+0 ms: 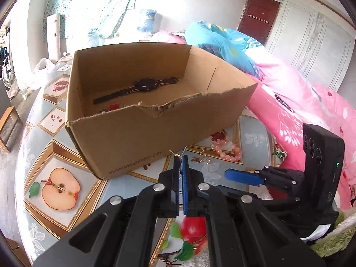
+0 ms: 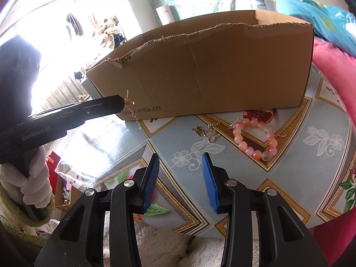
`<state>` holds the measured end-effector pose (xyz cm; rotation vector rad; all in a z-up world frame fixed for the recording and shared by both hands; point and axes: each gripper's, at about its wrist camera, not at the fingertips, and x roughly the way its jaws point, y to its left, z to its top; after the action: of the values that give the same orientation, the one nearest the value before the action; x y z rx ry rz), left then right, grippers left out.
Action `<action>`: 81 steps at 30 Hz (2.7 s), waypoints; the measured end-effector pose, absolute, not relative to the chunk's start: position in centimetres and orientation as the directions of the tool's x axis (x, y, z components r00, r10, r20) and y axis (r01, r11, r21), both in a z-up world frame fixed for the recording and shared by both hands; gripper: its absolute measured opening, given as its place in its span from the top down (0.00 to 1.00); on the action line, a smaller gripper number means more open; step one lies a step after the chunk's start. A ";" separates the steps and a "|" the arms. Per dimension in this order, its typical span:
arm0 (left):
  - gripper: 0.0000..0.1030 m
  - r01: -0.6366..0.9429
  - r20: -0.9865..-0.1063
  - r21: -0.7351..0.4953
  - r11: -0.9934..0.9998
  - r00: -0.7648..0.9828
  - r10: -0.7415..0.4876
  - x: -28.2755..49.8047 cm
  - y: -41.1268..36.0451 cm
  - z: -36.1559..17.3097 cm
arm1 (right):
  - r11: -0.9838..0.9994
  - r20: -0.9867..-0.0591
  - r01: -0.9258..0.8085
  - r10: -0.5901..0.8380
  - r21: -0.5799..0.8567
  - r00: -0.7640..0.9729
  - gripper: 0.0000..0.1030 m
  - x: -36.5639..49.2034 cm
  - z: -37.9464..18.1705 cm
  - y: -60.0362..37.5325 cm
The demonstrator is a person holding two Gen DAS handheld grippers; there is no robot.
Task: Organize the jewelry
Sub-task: 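Lift the gold earring with the left gripper and carry it over the box, then lower the earring into the box and open the left gripper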
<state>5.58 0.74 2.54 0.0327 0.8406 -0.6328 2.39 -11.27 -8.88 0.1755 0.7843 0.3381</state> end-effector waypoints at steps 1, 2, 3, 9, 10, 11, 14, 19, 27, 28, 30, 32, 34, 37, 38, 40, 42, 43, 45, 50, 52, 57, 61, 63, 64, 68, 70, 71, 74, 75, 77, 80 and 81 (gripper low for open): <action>0.99 0.527 -0.738 -0.176 0.832 0.489 -0.466 5.7 0.4 1.4 | 0.932 -0.658 -0.232 0.360 0.278 0.661 0.64 2.4 -8.8 -11.2; 0.99 0.508 -0.787 -0.138 0.850 0.465 -0.406 6.0 0.2 -0.3 | 0.932 -0.654 -0.230 0.361 0.280 0.665 0.64 2.3 -8.7 -11.4; 0.99 0.482 -0.822 -0.143 0.865 0.428 -0.374 6.3 0.3 -1.7 | 0.932 -0.651 -0.228 0.361 0.283 0.668 0.64 2.2 -8.6 -11.6; 0.99 0.511 -0.728 -0.225 0.830 0.477 -0.491 5.4 0.9 1.3 | 0.933 -0.656 -0.209 0.354 0.291 0.666 0.64 2.2 -8.8 -12.0; 0.99 0.509 -0.740 -0.226 0.831 0.464 -0.486 5.4 0.9 1.0 | 0.934 -0.656 -0.208 0.353 0.290 0.667 0.64 2.2 -8.8 -12.0; 0.99 0.496 -0.775 -0.192 0.847 0.453 -0.441 5.5 0.8 -0.2 | 0.935 -0.655 -0.207 0.351 0.289 0.669 0.64 2.3 -8.8 -11.9; 0.99 0.444 -0.816 -0.200 0.873 0.417 -0.399 6.0 1.5 -2.2 | 0.933 -0.647 -0.208 0.355 0.294 0.674 0.64 2.5 -8.7 -11.9; 0.99 0.467 -0.797 -0.162 0.869 0.457 -0.394 5.5 1.3 -1.3 | 0.934 -0.650 -0.220 0.355 0.283 0.672 0.64 2.3 -8.8 -12.3; 0.99 0.428 -0.802 -0.138 0.893 0.481 -0.354 5.5 3.2 -1.9 | 0.925 -0.644 -0.290 0.378 0.243 0.666 0.64 3.4 -8.6 -9.6; 0.99 0.420 -0.803 -0.133 0.898 0.486 -0.346 5.6 3.4 -2.0 | 0.924 -0.645 -0.305 0.380 0.230 0.663 0.64 3.4 -8.7 -9.1; 0.99 0.408 -0.801 -0.124 0.905 0.497 -0.334 5.7 4.1 -2.1 | 0.920 -0.649 -0.337 0.382 0.200 0.658 0.64 3.7 -8.9 -7.9; 0.99 0.395 -0.800 -0.122 0.911 0.504 -0.326 5.8 4.7 -2.0 | 0.917 -0.650 -0.363 0.379 0.167 0.658 0.66 3.9 -9.1 -6.8; 0.99 0.382 -0.799 -0.130 0.915 0.506 -0.325 5.9 5.1 -2.1 | 0.913 -0.656 -0.384 0.374 0.137 0.655 0.68 4.3 -9.3 -5.8; 0.99 0.368 -0.799 -0.140 0.919 0.506 -0.324 6.1 5.7 -2.3 | 0.910 -0.669 -0.397 0.369 0.119 0.646 0.71 4.9 -9.7 -4.7; 0.99 0.365 -0.799 -0.145 0.920 0.506 -0.326 6.1 5.8 -2.3 | 0.911 -0.674 -0.398 0.365 0.114 0.642 0.73 5.1 -9.9 -4.4; 0.99 0.364 -0.797 -0.147 0.920 0.507 -0.328 6.2 5.9 -2.4 | 0.913 -0.688 -0.396 0.349 0.097 0.636 0.79 5.3 -10.3 -3.8; 0.99 0.365 -0.797 -0.155 0.918 0.503 -0.334 6.2 6.1 -2.5 | 0.917 -0.689 -0.390 0.333 0.079 0.643 0.81 5.4 -10.5 -3.4; 0.99 0.365 -0.798 -0.156 0.918 0.501 -0.335 6.2 6.1 -2.6 | 0.920 -0.689 -0.387 0.322 0.064 0.650 0.81 5.2 -10.5 -3.4; 0.99 0.368 -0.798 -0.160 0.916 0.498 -0.339 6.2 6.0 -2.7 | 0.923 -0.687 -0.384 0.298 0.030 0.663 0.84 5.2 -10.6 -3.0; 0.99 0.371 -0.795 -0.164 0.914 0.499 -0.345 6.3 6.2 -2.7 | 0.928 -0.685 -0.373 0.273 0.002 0.675 0.90 4.8 -10.8 -2.3; 0.99 0.370 -0.793 -0.165 0.914 0.501 -0.346 6.3 6.2 -2.7 | 0.929 -0.683 -0.371 0.270 -0.002 0.679 0.90 4.4 -11.0 -1.7; 0.99 0.376 -0.784 -0.161 0.912 0.513 -0.350 6.0 6.2 -2.3 | 0.930 -0.681 -0.367 0.279 0.017 0.677 0.91 4.5 -10.9 -1.8; 0.99 0.380 -0.772 -0.156 0.912 0.529 -0.352 5.7 6.3 -1.5 | 0.931 -0.668 -0.366 0.285 0.020 0.688 0.91 3.8 -10.5 -2.3; 0.99 0.386 -0.761 -0.152 0.910 0.542 -0.357 5.5 6.3 -0.8 | 0.932 -0.653 -0.363 0.284 0.014 0.702 0.91 3.4 -9.9 -2.6; 0.99 0.389 -0.754 -0.151 0.909 0.550 -0.361 5.3 6.2 -0.3 | 0.932 -0.644 -0.362 0.285 0.014 0.710 0.91 3.1 -9.6 -2.8; 0.99 0.414 -0.718 -0.144 0.899 0.582 -0.383 4.6 6.0 1.8 | 0.936 -0.597 -0.351 0.287 0.009 0.749 0.91 1.8 -8.1 -3.8; 0.99 0.435 -0.693 -0.147 0.889 0.596 -0.406 4.1 6.0 3.3 | 0.939 -0.562 -0.344 0.285 0.001 0.776 0.91 1.1 -7.0 -4.3; 0.99 0.447 -0.679 -0.151 0.881 0.601 -0.421 3.9 5.9 4.1 | 0.940 -0.543 -0.340 0.286 0.001 0.789 0.91 0.8 -6.4 -4.6; 0.99 0.492 -0.631 -0.159 0.856 0.616 -0.471 3.3 5.5 6.7 | 0.942 -0.482 -0.336 0.297 0.006 0.824 0.91 0.1 -4.3 -5.7; 0.99 0.508 -0.613 -0.163 0.846 0.619 -0.491 3.2 5.3 7.7 | 0.941 -0.460 -0.337 0.305 0.013 0.834 0.91 0.0 -3.5 -6.1; 0.99 0.542 -0.577 -0.167 0.823 0.623 -0.528 3.3 4.8 9.6 | 0.941 -0.417 -0.338 0.315 0.020 0.853 0.91 -0.1 -1.9 -7.0; 0.99 0.582 -0.537 -0.149 0.799 0.631 -0.560 4.3 3.5 12.2 | 0.940 -0.358 -0.341 0.328 0.028 0.874 0.91 0.7 0.4 -8.4; 0.99 0.589 -0.532 -0.136 0.797 0.635 -0.560 4.8 3.0 12.9 | 0.940 -0.347 -0.341 0.331 0.033 0.878 0.91 1.2 1.1 -8.8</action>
<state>4.83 3.01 12.88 0.0522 0.5902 -0.6567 1.23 -8.80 1.10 -0.0292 0.3570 0.3503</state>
